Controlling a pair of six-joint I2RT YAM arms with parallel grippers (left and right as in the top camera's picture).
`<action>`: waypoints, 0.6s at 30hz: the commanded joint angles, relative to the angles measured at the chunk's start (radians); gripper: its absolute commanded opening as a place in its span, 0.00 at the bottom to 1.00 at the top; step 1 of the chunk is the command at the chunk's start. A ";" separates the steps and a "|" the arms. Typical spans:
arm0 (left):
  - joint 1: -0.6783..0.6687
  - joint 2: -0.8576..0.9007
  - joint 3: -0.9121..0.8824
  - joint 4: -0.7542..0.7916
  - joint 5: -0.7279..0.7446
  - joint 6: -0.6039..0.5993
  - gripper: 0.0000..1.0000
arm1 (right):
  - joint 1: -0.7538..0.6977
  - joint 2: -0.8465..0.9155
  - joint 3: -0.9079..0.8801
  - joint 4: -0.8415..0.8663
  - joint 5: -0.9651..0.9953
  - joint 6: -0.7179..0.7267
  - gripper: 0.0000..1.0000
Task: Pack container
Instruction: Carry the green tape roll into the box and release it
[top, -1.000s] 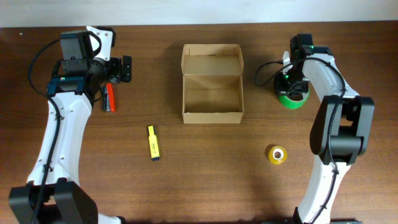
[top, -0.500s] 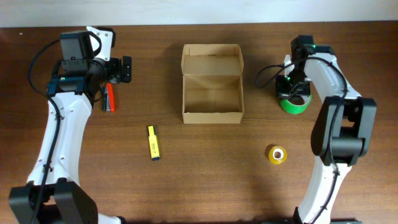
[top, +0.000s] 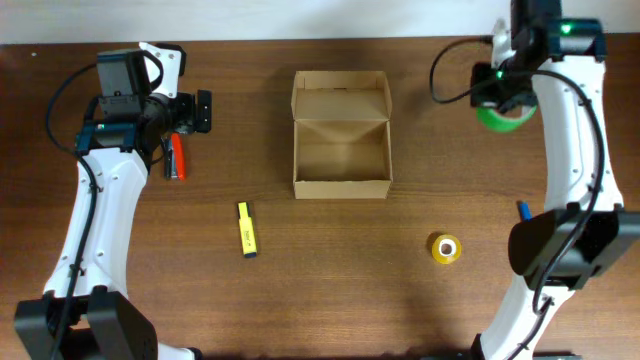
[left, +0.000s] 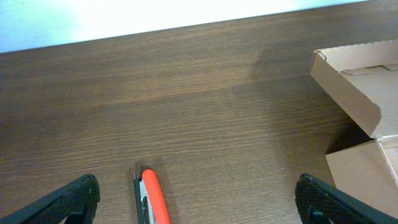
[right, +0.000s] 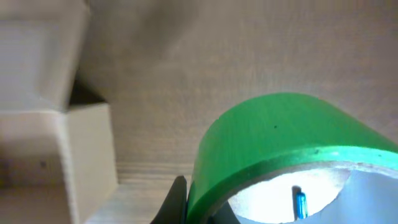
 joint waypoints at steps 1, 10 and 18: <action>0.000 0.011 0.018 -0.004 0.000 0.014 0.99 | 0.077 -0.026 0.134 -0.032 -0.008 -0.023 0.04; 0.000 0.011 0.018 -0.005 0.000 0.014 0.99 | 0.345 -0.018 0.235 -0.063 -0.019 -0.115 0.04; 0.000 0.011 0.018 -0.013 0.000 0.014 1.00 | 0.500 0.042 0.222 -0.066 -0.031 -0.143 0.04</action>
